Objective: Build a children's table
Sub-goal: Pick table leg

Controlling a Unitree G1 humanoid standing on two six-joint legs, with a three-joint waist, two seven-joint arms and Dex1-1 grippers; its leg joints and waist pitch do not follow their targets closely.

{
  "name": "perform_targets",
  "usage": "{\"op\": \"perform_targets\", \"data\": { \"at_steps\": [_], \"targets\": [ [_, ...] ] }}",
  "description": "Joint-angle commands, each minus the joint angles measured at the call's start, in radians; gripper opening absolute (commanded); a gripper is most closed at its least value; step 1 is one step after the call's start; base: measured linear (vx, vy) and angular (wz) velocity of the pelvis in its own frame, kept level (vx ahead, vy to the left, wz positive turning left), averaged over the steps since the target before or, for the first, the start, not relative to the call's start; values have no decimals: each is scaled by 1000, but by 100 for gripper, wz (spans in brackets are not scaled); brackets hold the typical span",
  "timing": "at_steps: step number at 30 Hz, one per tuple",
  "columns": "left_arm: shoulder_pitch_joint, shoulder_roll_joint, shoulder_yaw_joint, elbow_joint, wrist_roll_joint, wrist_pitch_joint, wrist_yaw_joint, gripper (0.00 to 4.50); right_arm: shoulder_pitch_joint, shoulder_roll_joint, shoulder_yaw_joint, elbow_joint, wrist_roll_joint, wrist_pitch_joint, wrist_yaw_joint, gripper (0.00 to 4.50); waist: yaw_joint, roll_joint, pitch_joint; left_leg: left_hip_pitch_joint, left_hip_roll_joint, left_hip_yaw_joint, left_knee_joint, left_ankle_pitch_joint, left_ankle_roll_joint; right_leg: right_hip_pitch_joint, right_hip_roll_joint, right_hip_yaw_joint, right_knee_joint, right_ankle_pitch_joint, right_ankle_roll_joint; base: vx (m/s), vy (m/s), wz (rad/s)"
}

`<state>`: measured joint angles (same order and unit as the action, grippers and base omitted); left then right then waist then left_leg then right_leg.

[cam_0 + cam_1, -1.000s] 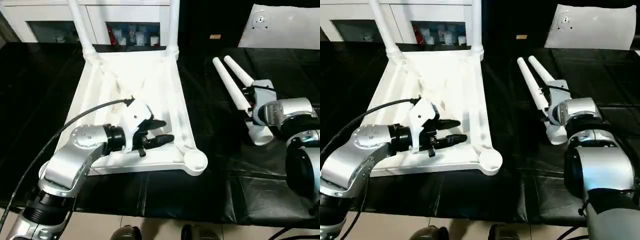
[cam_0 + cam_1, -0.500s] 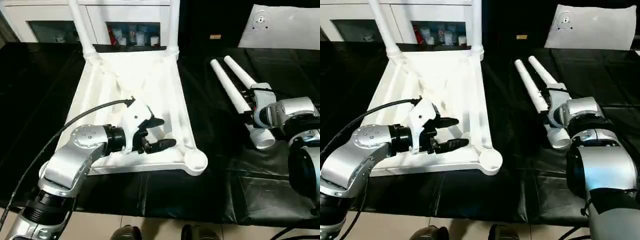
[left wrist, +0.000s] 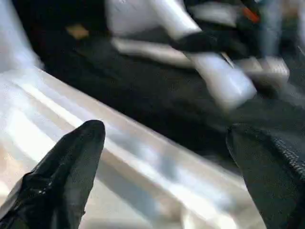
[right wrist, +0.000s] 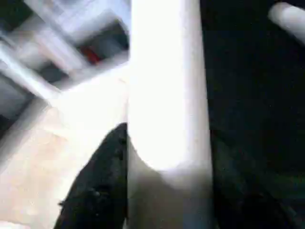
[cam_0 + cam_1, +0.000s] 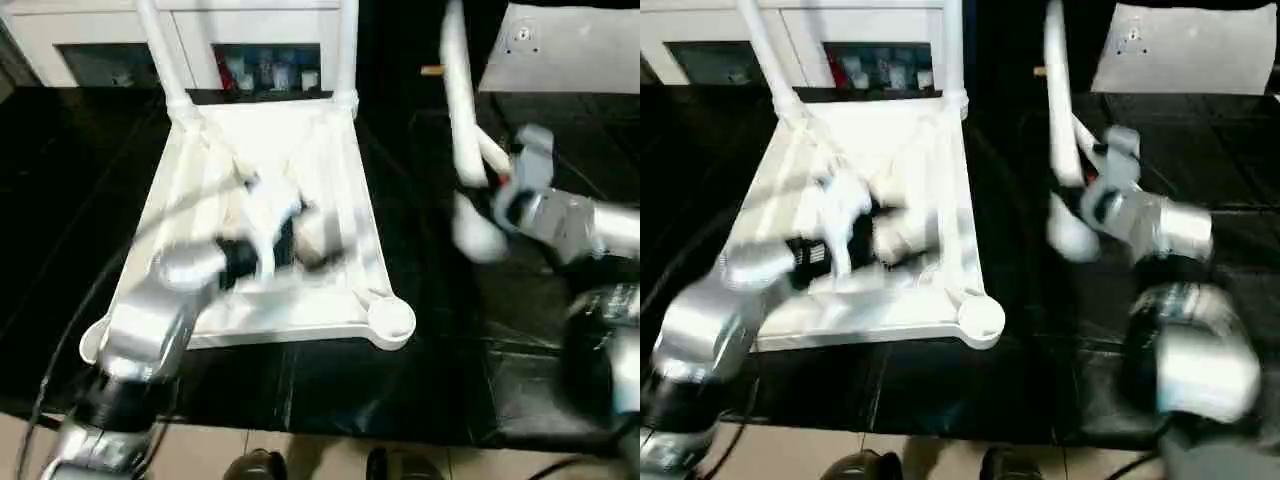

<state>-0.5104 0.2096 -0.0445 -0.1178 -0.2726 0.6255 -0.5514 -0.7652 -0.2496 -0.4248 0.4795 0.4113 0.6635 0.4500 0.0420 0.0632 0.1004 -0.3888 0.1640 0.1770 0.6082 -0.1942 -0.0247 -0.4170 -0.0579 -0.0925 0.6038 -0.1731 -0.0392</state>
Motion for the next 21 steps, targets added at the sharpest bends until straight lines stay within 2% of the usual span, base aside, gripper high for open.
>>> {"op": "perform_targets", "data": {
  "at_steps": [1,2,3,5,6,7,9,10,11,12,14,15,16,17,21],
  "targets": [
    [-32,-24,55,11,-33,8,66,450,37,31,-13,-121,73,1,22,186,7,-7,-90,15,65,-24,-52,-26,156,71,-87,56,-64,-86,-250,0,0,0],
    [-41,-37,67,14,-42,13,80,450,58,45,-7,-154,83,-20,32,186,7,-7,-91,15,65,-26,-52,-25,151,71,-86,54,-62,-95,-250,0,0,0],
    [-60,-77,103,9,-91,44,105,450,100,72,-1,-224,123,27,45,186,9,-9,-87,14,63,-22,-53,-32,143,70,-87,56,-67,-123,-243,0,0,0],
    [-66,-89,111,6,-110,55,105,450,115,78,6,-248,144,45,64,186,13,-8,-87,16,62,-23,-55,-41,134,69,-87,56,-71,-149,-240,0,0,0],
    [-87,-131,139,-5,-189,116,99,450,190,85,62,-341,196,83,137,186,19,-5,-85,14,60,-22,-55,-50,123,70,-87,56,-77,-181,-218,0,0,0],
    [-91,-140,145,-7,-205,129,99,450,207,86,76,-361,203,78,155,186,19,-5,-85,14,60,-22,-55,-50,123,70,-87,56,-77,-181,-218,0,0,0],
    [-111,-186,177,-16,-291,174,105,450,261,100,103,-433,269,88,221,186,28,-7,-89,11,60,-24,-53,-30,137,73,-90,56,-74,-154,-215,0,0,0],
    [-124,-213,197,-21,-336,199,118,450,291,116,102,-491,310,102,246,186,25,-17,-90,8,60,-25,-53,-19,145,73,-89,55,-74,-146,-215,0,0,0],
    [-134,-232,209,-24,-362,216,129,450,311,126,102,-535,337,122,256,185,29,-15,-90,7,60,-26,-52,-15,148,73,-91,55,-72,-145,-216,0,0,0],
    [-140,-240,214,-24,-369,224,137,450,321,129,102,-556,348,131,253,185,31,-12,-89,8,62,-28,-52,-12,154,69,-90,54,-75,-160,-211,0,0,0],
    [-151,-261,224,-24,-395,236,156,450,341,129,117,-590,366,147,261,185,30,-14,-85,7,59,-27,-54,-29,143,69,-89,52,-83,-219,-187,0,0,0],
    [-157,-274,231,-24,-410,239,168,450,351,131,123,-609,377,156,265,185,30,-15,-80,10,56,-25,-56,-53,125,67,-88,52,-93,-283,-160,0,0,0],
    [-158,-276,231,-25,-416,241,168,450,353,131,125,-612,378,157,266,185,30,-15,-80,10,56,-25,-56,-53,125,67,-88,52,-93,-283,-160,0,0,0],
    [-164,-288,237,-33,-452,262,168,450,366,127,140,-632,384,163,271,185,30,-14,-81,10,55,-27,-58,-58,109,67,-87,51,-96,-314,-136,0,0,0],
    [-175,-304,245,-51,-510,308,173,450,393,116,169,-670,396,164,272,185,33,-14,-88,8,55,-28,-55,-24,104,69,-86,52,-88,-250,-143,0,0,0]
  ]
}}
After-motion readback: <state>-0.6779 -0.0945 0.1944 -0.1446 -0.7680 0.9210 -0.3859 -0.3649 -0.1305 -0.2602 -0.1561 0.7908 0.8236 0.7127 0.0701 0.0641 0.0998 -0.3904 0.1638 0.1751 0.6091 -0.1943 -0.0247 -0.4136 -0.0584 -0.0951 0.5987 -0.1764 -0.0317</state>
